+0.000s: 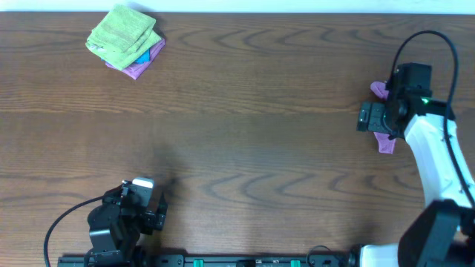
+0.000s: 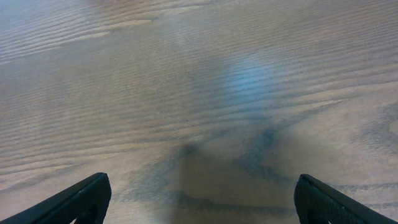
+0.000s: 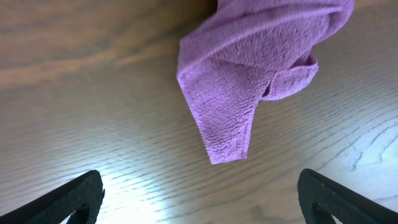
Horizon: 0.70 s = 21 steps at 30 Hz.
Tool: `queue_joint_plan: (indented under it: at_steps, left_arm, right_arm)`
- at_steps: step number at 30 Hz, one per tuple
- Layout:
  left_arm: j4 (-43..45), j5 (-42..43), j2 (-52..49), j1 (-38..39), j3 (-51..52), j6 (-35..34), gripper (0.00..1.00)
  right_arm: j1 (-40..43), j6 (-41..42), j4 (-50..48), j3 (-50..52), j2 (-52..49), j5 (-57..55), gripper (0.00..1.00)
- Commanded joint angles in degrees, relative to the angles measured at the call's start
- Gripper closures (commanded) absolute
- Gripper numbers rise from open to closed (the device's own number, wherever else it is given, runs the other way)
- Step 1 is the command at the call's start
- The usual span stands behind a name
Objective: Fold the cloth
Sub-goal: 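Reach the right gripper to the crumpled pink cloth and grasp it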
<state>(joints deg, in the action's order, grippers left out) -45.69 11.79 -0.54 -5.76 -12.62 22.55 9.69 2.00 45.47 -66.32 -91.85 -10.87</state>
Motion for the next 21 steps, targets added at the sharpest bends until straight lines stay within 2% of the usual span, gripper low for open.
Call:
queue_joint_plan:
  at_steps: [1,5,10,21]
  left_arm:
    - [-1.86,-0.37,0.33,0.33,1.97,0.2,0.05]
    - [-1.86,-0.37,0.33,0.33,1.97,0.17,0.05]
    - [-1.86,-0.37,0.33,0.33,1.97,0.2,0.05]
    - [-1.86,-0.37,0.33,0.33,1.97,0.2,0.05]
  right_arm:
    - [0.57,-2.1,-0.5,-1.07,-2.75,-2.89,0.01]
    - [1.01,-1.6,-2.73,-1.07,-6.27,-2.86,0.03]
    - [2.21,2.56,-6.05,-1.07,-9.49,-2.86,0.1]
    - [3.76,10.93,-8.63,-1.05,-13.97,-2.86,0.12]
